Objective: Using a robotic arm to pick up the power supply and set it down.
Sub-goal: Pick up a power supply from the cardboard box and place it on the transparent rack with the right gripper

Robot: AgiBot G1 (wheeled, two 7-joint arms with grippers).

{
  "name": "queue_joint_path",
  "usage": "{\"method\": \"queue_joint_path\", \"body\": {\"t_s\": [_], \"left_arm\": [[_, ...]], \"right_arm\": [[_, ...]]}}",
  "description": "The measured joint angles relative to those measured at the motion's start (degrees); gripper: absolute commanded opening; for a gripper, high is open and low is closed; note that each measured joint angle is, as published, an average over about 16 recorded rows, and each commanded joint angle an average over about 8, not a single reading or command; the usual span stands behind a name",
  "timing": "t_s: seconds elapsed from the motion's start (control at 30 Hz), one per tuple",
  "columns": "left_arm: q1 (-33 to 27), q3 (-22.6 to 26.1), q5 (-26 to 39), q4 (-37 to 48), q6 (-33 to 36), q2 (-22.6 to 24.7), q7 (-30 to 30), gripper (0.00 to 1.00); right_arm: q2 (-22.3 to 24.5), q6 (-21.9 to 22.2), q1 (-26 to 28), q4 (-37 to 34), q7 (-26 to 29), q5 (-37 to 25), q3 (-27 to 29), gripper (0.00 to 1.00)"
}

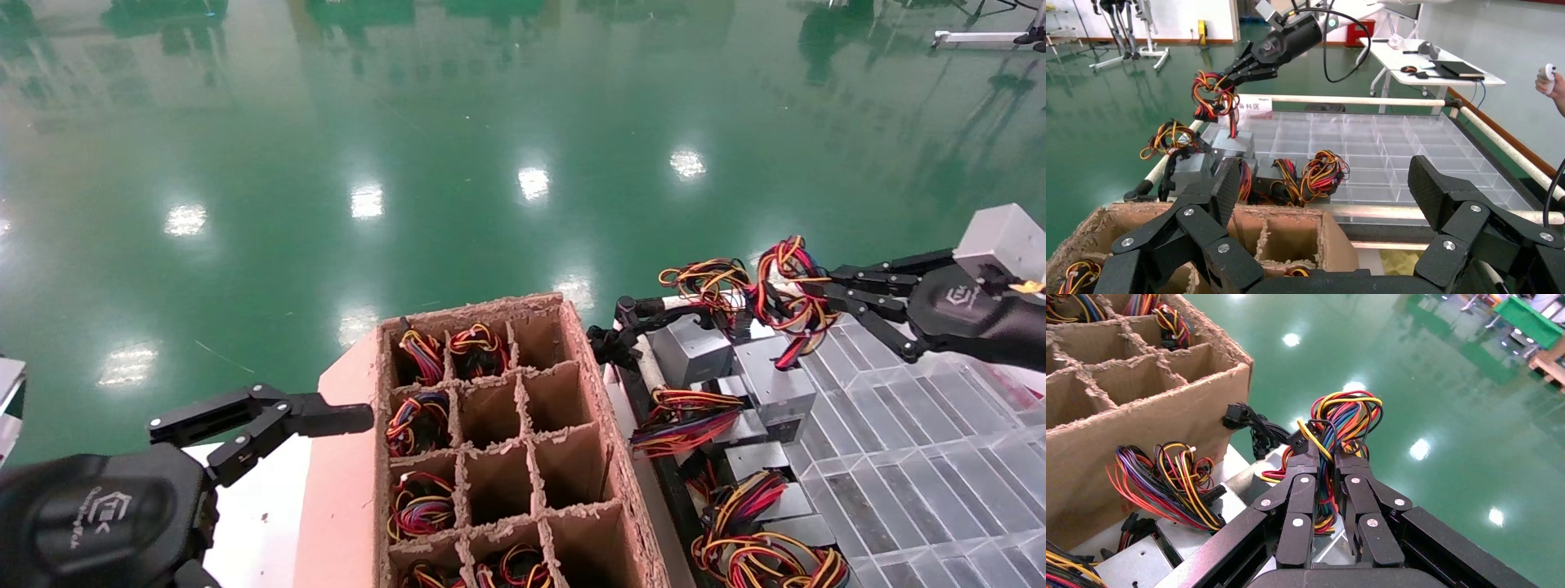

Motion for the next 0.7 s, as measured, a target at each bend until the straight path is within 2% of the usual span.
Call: {"method": "queue_joint_path", "body": {"t_s": [0.23,0.5,0.57,0.7], "left_arm": [[0.0,0.0,0.0,0.0,0.0,0.0,0.0,1.0],[0.0,0.0,0.0,0.0,0.0,0.0,0.0,1.0],[0.0,0.0,0.0,0.0,0.0,0.0,0.0,1.0],[0.0,0.0,0.0,0.0,0.0,0.0,0.0,1.0]], "right_arm": [[1.2,1.8,-2.4,-0.8,-1.0,1.6,1.1,0.0],[2.0,6.2,-4.8,-1.4,-1.7,2.9,1.9,0.01],[2.0,7.4,-5.3,-1.4,-1.8,3.2,2.1,0.13],[1.8,9.4,-6.1,-1.4,-1.8,3.5,2.3,0.53]]}}
